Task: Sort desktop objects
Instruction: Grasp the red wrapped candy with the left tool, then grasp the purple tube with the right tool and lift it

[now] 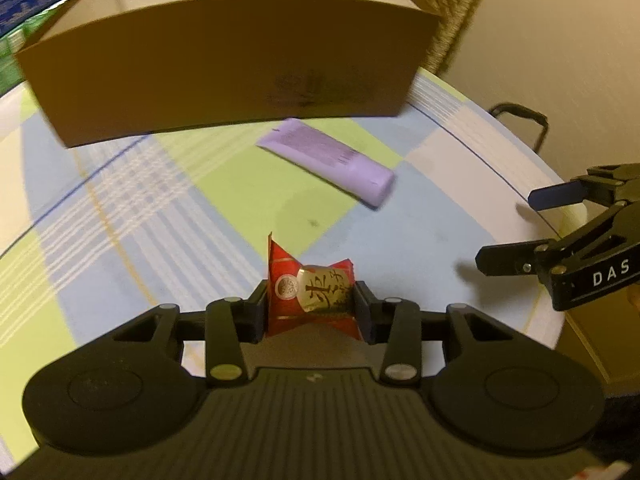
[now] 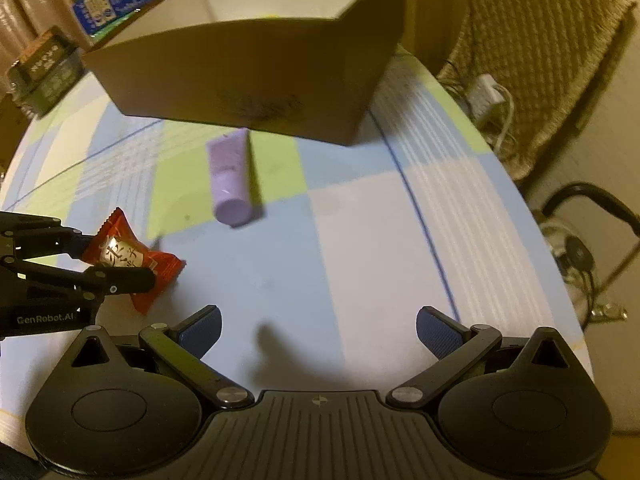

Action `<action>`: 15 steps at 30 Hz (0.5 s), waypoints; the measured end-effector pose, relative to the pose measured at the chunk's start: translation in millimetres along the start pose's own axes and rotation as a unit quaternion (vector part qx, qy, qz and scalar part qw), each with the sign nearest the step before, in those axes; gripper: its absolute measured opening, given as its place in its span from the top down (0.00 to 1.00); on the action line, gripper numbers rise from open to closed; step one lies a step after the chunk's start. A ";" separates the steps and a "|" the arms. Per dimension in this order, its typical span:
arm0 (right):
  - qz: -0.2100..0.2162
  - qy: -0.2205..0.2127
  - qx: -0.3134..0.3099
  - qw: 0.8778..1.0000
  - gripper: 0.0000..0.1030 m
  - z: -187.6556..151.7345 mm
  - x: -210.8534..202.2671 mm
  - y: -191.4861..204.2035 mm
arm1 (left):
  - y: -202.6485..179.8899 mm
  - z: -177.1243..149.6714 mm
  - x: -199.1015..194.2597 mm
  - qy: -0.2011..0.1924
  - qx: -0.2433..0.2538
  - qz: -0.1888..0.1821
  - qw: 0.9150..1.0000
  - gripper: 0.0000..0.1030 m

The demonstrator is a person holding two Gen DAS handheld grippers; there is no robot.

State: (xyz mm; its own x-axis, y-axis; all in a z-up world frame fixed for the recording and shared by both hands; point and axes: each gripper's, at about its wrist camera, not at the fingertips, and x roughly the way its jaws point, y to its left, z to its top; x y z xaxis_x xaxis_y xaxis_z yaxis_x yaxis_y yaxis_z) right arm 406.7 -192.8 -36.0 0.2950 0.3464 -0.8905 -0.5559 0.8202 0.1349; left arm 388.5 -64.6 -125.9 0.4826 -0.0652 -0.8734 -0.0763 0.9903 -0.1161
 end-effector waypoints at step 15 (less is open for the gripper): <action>0.040 -0.042 -0.071 0.996 0.02 46.7 30.9 47.4 | 81.1 -28.4 -38.0 -0.020 -0.094 0.090 0.991 0.64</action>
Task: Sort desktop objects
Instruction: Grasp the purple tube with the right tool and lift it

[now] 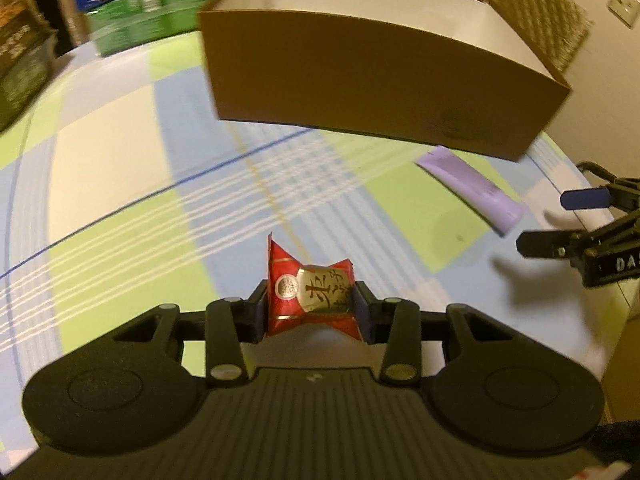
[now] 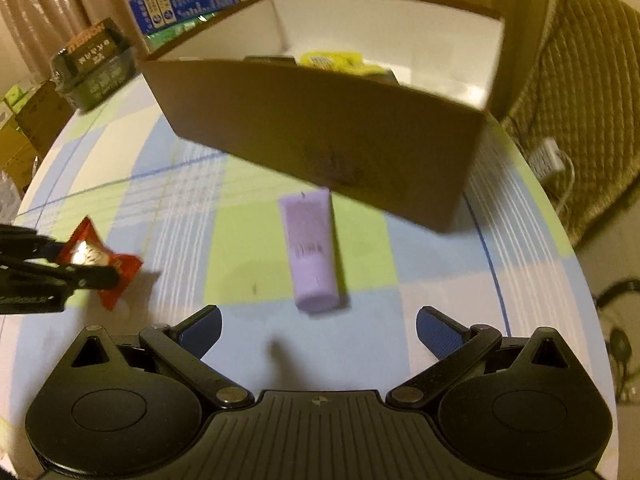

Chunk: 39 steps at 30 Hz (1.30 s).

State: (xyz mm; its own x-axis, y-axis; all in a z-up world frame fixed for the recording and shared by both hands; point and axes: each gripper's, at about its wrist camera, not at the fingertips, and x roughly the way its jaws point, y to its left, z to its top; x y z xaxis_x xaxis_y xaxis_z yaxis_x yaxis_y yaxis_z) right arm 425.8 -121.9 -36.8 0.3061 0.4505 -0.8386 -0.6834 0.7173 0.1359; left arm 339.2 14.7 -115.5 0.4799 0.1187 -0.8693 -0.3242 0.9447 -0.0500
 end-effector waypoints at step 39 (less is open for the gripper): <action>-0.021 -0.012 -0.095 0.995 0.69 17.7 61.2 30.9 | 14.7 14.3 -18.2 -0.022 -0.024 0.023 0.999 0.64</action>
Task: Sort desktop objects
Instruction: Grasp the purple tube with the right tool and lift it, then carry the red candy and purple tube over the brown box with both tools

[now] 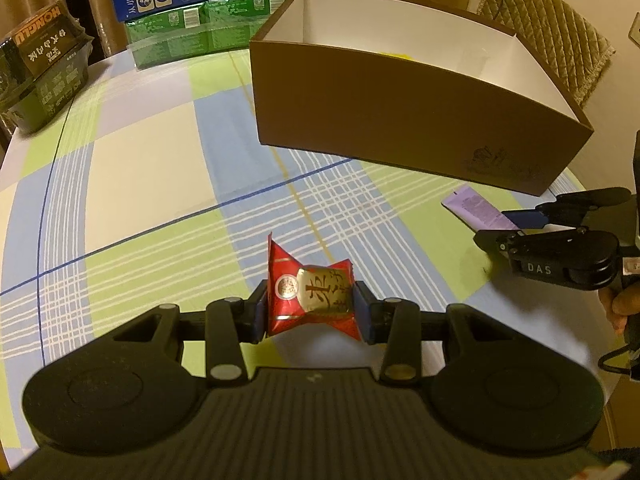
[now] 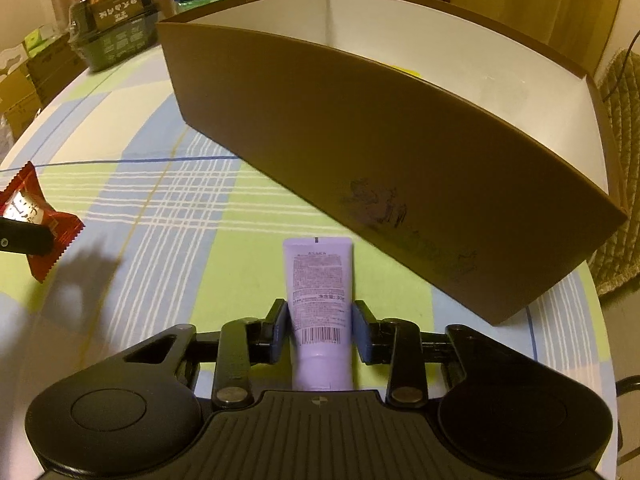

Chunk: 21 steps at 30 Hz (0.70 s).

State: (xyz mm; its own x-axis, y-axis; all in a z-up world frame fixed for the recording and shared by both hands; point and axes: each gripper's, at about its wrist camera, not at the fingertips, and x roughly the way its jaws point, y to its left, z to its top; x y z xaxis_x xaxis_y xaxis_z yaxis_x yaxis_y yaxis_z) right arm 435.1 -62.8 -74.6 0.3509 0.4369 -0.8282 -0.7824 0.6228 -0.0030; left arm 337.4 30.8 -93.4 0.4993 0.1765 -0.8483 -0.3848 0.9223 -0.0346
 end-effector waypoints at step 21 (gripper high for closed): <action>0.057 0.034 0.022 0.998 0.70 -43.1 -43.3 19.3 | -16.6 -8.6 -4.2 0.006 0.023 -0.028 0.999 0.64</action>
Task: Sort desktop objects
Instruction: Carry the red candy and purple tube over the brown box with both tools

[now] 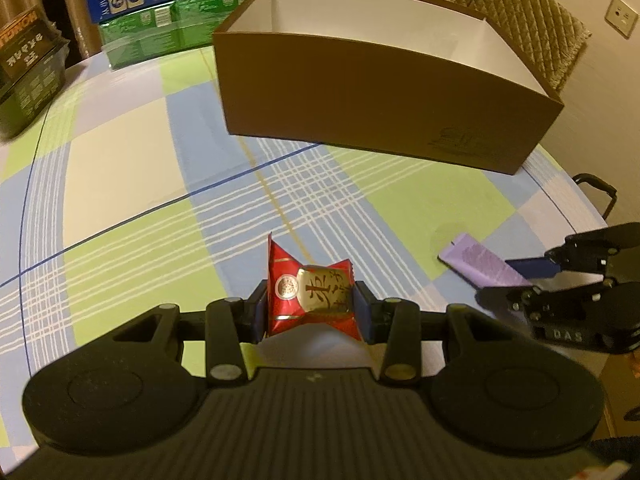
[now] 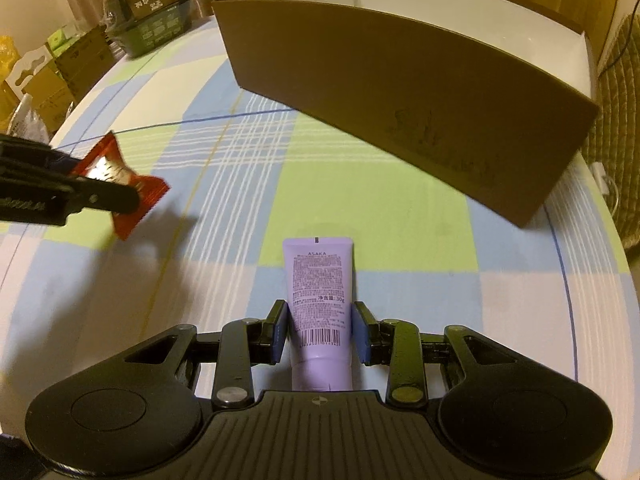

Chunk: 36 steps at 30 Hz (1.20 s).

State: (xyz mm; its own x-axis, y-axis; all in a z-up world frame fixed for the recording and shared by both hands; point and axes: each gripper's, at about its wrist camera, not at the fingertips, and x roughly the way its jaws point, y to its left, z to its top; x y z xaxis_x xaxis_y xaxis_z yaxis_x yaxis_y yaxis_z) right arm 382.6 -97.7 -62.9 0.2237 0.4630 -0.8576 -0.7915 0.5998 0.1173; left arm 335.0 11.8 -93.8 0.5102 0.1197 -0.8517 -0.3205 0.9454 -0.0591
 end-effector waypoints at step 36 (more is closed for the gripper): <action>-0.007 -0.178 0.013 0.984 0.70 98.5 -118.5 -39.7 | -30.4 117.4 -35.7 -0.111 0.056 -0.034 0.992 0.64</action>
State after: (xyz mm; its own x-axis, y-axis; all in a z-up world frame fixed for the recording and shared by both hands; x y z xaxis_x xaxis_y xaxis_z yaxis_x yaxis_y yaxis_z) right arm 443.6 -112.1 83.4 0.4239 0.6511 -0.6296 -0.7730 0.6223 0.1231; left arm 420.2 14.4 -0.5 0.6949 0.1069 -0.7112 -0.1955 0.9797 -0.0437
